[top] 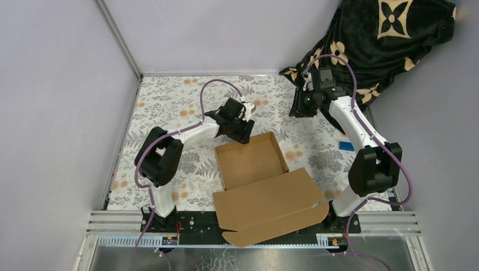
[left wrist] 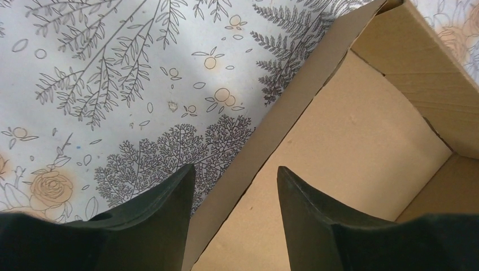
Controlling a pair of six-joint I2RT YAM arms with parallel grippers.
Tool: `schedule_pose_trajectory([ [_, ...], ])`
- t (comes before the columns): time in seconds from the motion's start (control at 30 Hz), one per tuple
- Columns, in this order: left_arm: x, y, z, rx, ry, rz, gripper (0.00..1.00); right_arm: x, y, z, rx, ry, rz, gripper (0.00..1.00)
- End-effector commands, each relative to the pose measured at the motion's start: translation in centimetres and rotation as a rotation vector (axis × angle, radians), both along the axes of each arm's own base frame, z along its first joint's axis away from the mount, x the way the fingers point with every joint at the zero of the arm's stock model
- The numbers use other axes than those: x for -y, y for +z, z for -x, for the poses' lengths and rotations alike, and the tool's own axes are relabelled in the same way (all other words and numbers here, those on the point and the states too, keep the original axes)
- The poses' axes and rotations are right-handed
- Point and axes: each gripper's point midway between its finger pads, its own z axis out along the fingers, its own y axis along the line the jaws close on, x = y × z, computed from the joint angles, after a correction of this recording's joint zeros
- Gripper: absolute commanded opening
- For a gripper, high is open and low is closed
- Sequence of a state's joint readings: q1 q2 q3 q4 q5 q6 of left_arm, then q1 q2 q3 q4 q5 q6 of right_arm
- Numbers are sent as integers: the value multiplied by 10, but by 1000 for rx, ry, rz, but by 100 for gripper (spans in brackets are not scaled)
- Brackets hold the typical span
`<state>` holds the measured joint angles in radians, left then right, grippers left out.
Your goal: Fold the paper box
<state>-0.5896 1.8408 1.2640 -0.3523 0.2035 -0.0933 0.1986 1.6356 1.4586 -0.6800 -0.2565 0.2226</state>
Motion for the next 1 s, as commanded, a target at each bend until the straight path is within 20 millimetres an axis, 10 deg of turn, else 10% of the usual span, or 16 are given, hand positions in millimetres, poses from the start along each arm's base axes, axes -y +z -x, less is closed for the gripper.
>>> schedule_pose_trajectory([
  [0.0,7,-5,-3,-2,-20,-6,62,-2,22,0,66,3,-43,40],
  [0.57,-24,-27,-35,-71,248,-80,24,33,70,4,191,-108,-51,40],
  [0.97,-86,-12,-42,-54,700,-74,27,39,66,1,192,-137,-55,40],
])
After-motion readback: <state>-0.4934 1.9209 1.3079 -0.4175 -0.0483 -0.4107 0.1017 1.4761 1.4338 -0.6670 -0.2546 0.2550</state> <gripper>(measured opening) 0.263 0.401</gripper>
